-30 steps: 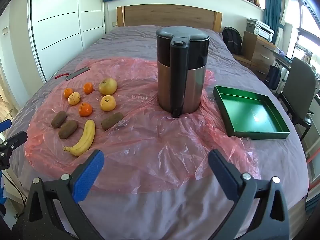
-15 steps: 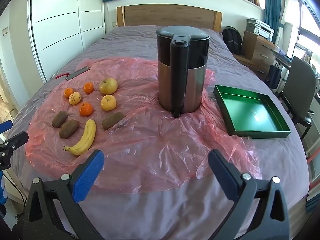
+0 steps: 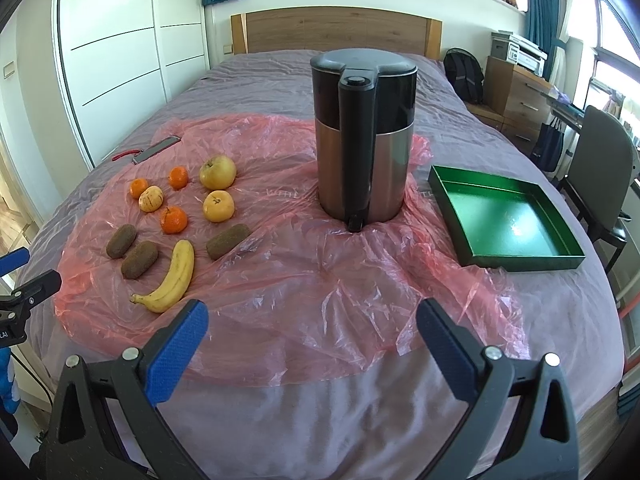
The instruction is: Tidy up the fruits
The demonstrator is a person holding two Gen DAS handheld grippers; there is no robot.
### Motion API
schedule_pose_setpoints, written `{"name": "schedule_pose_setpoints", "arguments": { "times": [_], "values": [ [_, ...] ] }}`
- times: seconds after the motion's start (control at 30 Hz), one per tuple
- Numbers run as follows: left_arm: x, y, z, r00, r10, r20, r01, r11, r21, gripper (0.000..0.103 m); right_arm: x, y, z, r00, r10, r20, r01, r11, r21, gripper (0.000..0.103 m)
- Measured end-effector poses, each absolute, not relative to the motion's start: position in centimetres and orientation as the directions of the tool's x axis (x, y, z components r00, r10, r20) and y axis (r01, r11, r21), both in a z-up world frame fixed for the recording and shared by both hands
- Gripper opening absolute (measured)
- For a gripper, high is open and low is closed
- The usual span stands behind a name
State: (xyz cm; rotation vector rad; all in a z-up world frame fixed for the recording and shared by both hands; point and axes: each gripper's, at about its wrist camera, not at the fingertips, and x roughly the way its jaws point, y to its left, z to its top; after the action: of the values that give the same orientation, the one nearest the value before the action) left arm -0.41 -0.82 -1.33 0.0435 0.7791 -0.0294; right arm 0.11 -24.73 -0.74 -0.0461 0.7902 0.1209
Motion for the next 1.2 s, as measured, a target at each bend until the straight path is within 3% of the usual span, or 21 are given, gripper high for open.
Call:
{"name": "schedule_pose_setpoints", "arguments": {
  "times": [1.2],
  "values": [
    [0.16, -0.52, -1.32, 0.689, -0.033, -0.724, 0.062, 0.998, 0.013, 0.102, 0.22, -24.79, -0.48, 0.684, 0.11, -0.721, -0.125, 0.992, 0.033, 0.103]
  ]
}}
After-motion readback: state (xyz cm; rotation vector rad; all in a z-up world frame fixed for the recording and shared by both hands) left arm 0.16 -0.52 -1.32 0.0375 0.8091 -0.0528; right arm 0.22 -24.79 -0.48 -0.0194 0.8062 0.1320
